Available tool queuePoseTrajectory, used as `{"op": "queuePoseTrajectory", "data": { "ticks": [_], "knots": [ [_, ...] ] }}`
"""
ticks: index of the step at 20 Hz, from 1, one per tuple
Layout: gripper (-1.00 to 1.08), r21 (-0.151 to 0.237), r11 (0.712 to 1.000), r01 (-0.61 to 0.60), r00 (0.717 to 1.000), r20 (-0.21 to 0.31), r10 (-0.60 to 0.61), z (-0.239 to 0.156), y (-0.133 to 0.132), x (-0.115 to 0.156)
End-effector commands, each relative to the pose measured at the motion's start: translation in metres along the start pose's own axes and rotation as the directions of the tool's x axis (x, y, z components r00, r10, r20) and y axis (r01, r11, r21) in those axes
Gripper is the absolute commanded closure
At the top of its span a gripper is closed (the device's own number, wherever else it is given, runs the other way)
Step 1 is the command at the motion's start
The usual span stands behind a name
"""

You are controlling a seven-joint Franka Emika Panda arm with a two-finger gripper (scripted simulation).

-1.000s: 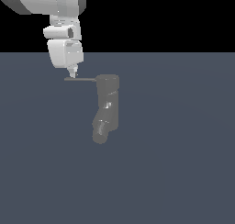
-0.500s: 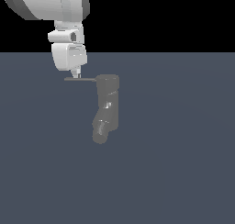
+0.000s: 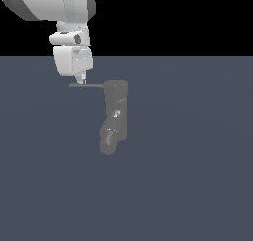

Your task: Turn on the faucet by rotating a designated handle.

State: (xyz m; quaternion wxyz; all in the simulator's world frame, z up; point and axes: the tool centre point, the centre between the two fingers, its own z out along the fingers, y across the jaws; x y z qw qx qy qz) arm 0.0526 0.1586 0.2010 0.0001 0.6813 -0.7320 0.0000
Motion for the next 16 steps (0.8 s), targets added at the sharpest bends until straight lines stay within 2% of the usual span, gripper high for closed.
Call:
{"op": "queuePoseTrajectory", "data": {
  "ticks": [1,16],
  "knots": [
    [1.08,0.000,1.000,0.000,1.000,0.000,0.000,0.000,0.007,0.000],
    [1.08,0.000,1.000,0.000,1.000,0.000,0.000,0.000,0.051,0.002]
  ]
}}
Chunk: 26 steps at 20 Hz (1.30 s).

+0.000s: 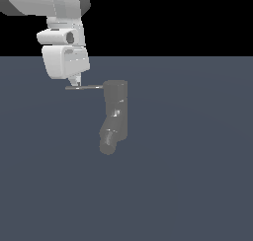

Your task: Turn on the faucet by rotating a designated handle.

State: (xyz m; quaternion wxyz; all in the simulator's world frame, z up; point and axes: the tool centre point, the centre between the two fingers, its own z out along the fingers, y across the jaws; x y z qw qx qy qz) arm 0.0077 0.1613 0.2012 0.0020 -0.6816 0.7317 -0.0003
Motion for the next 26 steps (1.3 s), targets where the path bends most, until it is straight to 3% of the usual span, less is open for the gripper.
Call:
{"op": "queuePoseTrajectory", "data": {
  "ticks": [1,16,26],
  "knots": [
    [1.08,-0.003,1.000,-0.001,1.000,-0.003,0.001,0.000,0.009,0.001],
    [1.08,-0.003,1.000,0.000,1.000,-0.002,0.000,0.000,0.053,0.002],
    [1.08,-0.001,1.000,-0.007,1.000,-0.002,0.007,0.000,0.066,0.025]
  ]
}}
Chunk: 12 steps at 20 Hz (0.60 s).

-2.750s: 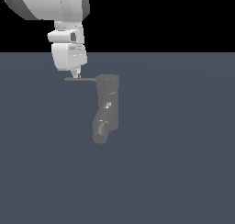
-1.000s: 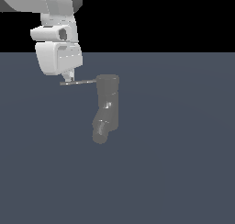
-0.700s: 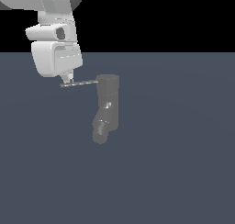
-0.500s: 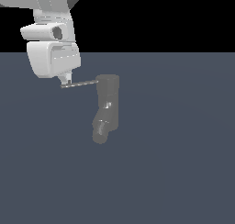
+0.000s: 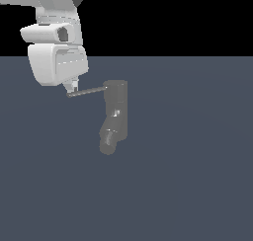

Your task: Turn on the faucet by rotating a designated handle.

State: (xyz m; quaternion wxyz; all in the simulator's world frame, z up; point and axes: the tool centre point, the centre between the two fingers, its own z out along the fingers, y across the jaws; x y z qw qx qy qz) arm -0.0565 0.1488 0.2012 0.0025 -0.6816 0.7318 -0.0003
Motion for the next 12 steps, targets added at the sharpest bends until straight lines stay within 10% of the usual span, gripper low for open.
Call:
{"op": "queuePoseTrajectory", "data": {
  "ticks": [1,12],
  "knots": [
    [1.08,-0.002,1.000,-0.007,1.000,-0.003,0.007,0.000,0.005,0.010],
    [1.08,-0.003,1.000,-0.004,1.000,-0.003,0.004,0.000,0.029,0.032]
  ]
}}
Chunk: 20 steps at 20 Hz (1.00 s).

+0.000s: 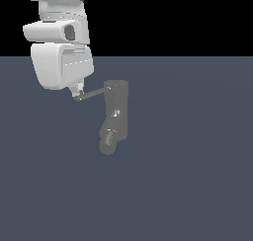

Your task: Turn on the faucet by rotating a designated handle.

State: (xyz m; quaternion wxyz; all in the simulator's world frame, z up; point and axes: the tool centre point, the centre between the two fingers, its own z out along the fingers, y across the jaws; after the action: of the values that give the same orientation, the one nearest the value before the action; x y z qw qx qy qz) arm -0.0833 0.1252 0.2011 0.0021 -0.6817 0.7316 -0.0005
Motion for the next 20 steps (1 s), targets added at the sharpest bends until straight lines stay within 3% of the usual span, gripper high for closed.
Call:
{"op": "queuePoseTrajectory", "data": {
  "ticks": [1,15,17,20],
  "knots": [
    [1.08,-0.002,1.000,-0.005,1.000,-0.002,0.005,0.000,0.006,0.008],
    [1.08,-0.003,1.000,-0.001,1.000,-0.002,0.001,0.000,0.037,0.037],
    [1.08,-0.002,1.000,0.002,1.000,-0.001,-0.002,0.000,0.034,0.033],
    [1.08,-0.002,1.000,0.002,1.000,-0.001,-0.002,0.000,0.034,0.048]
  ]
}}
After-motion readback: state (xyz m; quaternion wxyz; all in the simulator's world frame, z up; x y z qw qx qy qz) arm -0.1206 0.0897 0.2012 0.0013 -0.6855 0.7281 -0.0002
